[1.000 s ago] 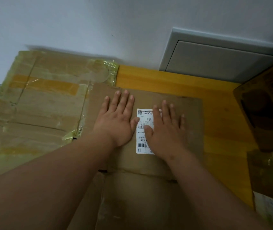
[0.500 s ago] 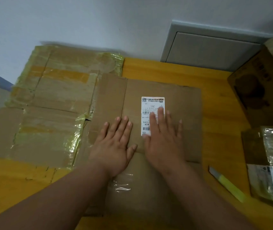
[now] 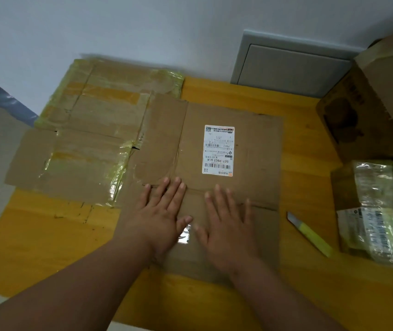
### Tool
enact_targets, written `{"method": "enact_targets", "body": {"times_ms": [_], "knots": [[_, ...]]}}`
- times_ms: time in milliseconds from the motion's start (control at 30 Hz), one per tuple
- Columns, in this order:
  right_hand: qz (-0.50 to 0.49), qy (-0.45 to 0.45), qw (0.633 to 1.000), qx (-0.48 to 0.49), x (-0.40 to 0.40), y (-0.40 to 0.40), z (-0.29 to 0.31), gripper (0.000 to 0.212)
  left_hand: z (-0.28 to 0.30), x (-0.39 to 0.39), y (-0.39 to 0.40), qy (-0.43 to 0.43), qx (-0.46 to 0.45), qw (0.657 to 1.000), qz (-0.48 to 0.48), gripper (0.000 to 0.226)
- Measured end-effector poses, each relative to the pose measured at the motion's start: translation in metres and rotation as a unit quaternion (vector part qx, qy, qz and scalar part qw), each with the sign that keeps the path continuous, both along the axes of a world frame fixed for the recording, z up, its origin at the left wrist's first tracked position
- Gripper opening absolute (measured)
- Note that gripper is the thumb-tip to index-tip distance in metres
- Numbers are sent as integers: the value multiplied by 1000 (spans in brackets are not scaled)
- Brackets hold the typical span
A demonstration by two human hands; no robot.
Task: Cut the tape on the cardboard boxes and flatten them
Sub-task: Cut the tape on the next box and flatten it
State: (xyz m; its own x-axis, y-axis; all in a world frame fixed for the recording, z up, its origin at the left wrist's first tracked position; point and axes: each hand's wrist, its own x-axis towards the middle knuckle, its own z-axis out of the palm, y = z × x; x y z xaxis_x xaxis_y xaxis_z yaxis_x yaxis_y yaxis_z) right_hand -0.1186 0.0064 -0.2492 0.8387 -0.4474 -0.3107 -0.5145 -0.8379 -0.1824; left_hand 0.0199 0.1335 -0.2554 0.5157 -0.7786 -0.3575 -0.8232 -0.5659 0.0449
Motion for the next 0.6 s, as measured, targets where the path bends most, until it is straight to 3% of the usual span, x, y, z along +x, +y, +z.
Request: {"method": "enact_targets", "body": {"times_ms": [200,267,333,400,467,600], "knots": [[13,20,1000,-1,-18,6,-10,73,-1,-32,2,-15,-10,997,81,76],[12,20,1000,11,-18,5,-9,74,7,-41,19,-2,-21,986,164,88],[8,24,999,23,-21,5,-7,75,16,-42,36,16,-32,955,293,107],[0,29,999,32,-25,8,-3,73,28,-37,44,60,-61,901,425,116],[-10,32,999,41,-31,13,0,73,37,-28,45,102,-104,857,495,109],[-16,22,998,59,-43,23,8,72,50,-25,41,171,-122,855,474,76]]}}
